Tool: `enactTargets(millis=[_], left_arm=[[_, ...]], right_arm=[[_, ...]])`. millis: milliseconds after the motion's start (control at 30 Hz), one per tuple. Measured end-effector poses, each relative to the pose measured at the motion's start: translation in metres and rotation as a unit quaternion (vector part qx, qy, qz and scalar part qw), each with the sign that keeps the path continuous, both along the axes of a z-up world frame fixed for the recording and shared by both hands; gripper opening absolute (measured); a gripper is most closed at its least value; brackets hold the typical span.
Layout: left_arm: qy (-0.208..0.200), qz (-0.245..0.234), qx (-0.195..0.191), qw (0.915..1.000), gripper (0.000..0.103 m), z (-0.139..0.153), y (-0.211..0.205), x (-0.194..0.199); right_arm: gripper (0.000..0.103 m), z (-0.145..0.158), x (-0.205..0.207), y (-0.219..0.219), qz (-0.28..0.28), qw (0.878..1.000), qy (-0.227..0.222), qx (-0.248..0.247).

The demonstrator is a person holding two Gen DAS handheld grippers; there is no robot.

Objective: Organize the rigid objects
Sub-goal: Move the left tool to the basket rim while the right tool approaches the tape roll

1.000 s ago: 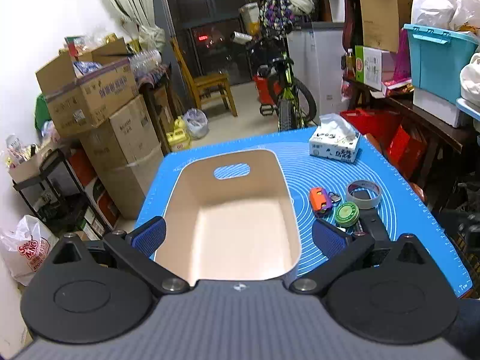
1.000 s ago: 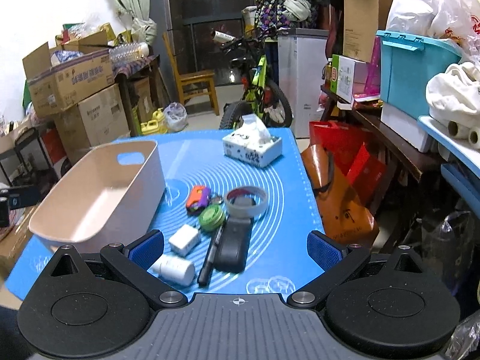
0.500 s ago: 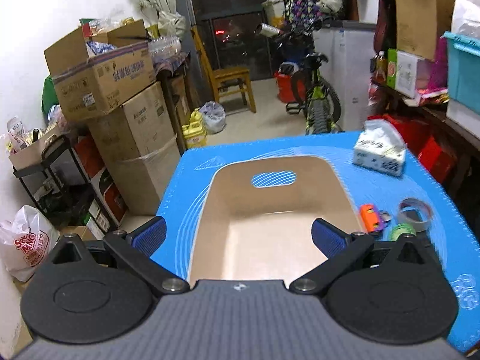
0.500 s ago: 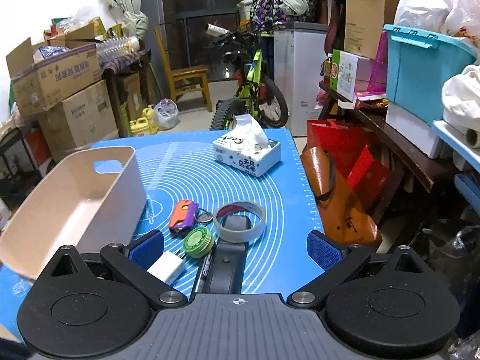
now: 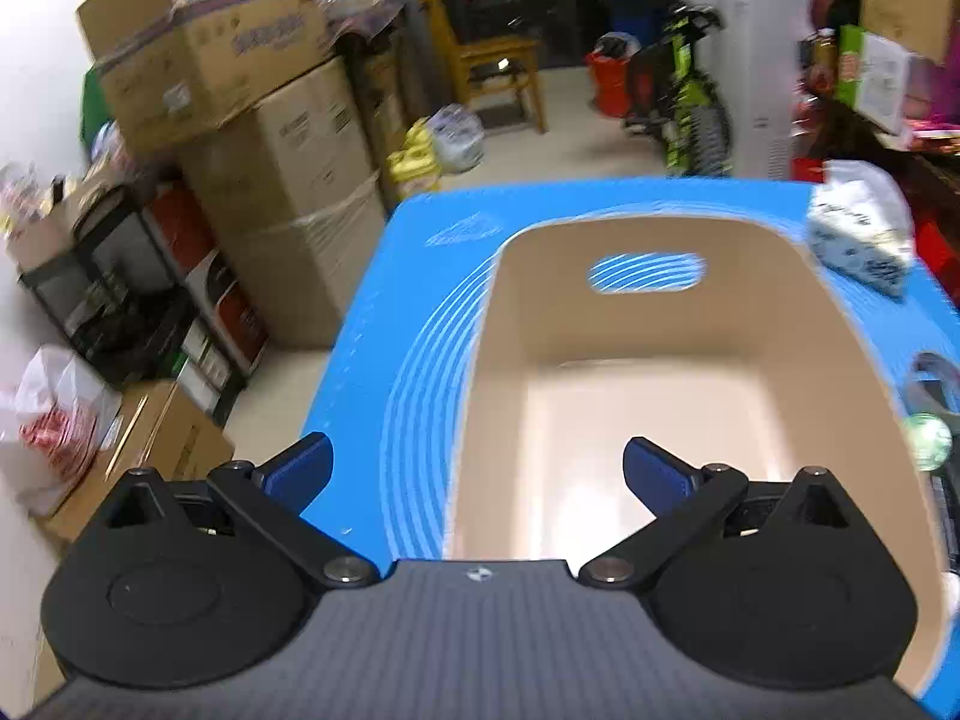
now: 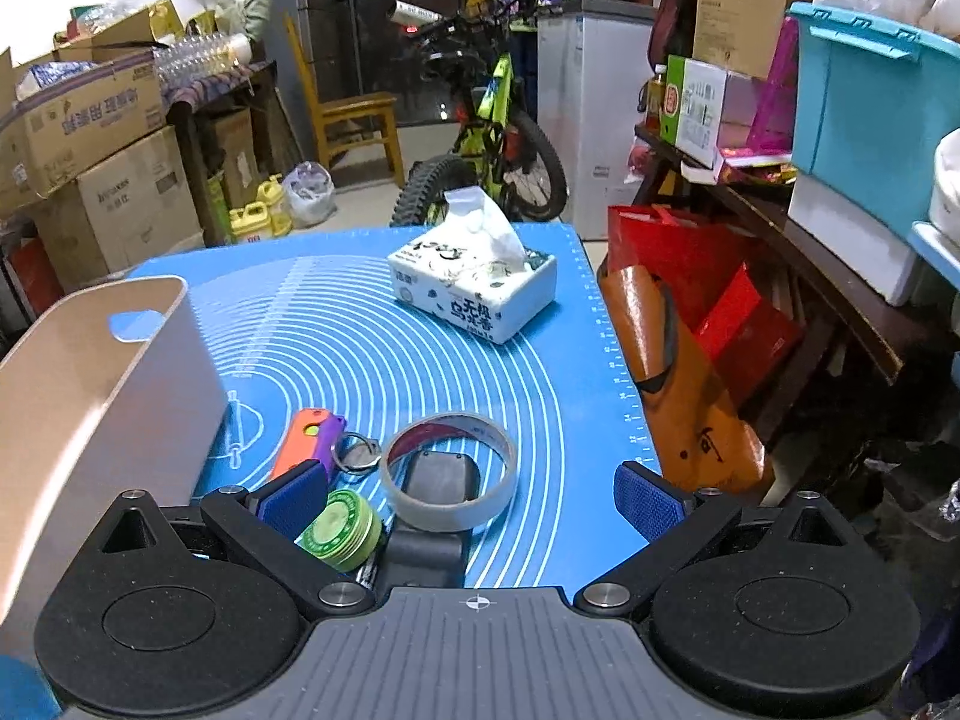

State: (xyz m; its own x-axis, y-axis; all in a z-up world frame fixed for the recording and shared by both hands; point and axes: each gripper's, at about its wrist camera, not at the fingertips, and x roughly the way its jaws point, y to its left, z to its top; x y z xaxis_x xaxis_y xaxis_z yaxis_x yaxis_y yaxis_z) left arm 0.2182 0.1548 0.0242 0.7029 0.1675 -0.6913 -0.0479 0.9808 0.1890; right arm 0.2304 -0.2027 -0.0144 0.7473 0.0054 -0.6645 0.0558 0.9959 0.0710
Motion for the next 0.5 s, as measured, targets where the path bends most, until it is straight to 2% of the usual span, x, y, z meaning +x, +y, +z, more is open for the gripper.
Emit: enactTargets(millis=[133, 333, 367, 400, 500], left_arm=[[0.027, 0.026, -0.018, 0.9992, 0.102, -0.011, 0.015, 0.008], [0.063, 0.016, -0.027, 0.9975, 0.099, -0.023, 0.017, 0.015], [0.070, 0.016, -0.031, 0.9969, 0.094, -0.026, 0.018, 0.016], [0.080, 0.014, -0.034, 0.9961, 0.079, -0.029, 0.019, 0.018], [0.106, 0.018, -0.046, 0.9931, 0.063, -0.036, 0.023, 0.021]], right_arm=[[0.100, -0.011, 0.020, 0.001, 0.012, 1.000, 0.018, -0.011], [0.093, -0.025, 0.046, 0.013, 0.049, 0.998, 0.044, -0.019], [0.090, -0.028, 0.049, 0.016, 0.055, 0.997, 0.048, -0.019], [0.089, -0.030, 0.053, 0.019, 0.059, 0.997, 0.053, -0.020], [0.082, -0.035, 0.063, 0.031, 0.072, 0.995, 0.066, -0.026]])
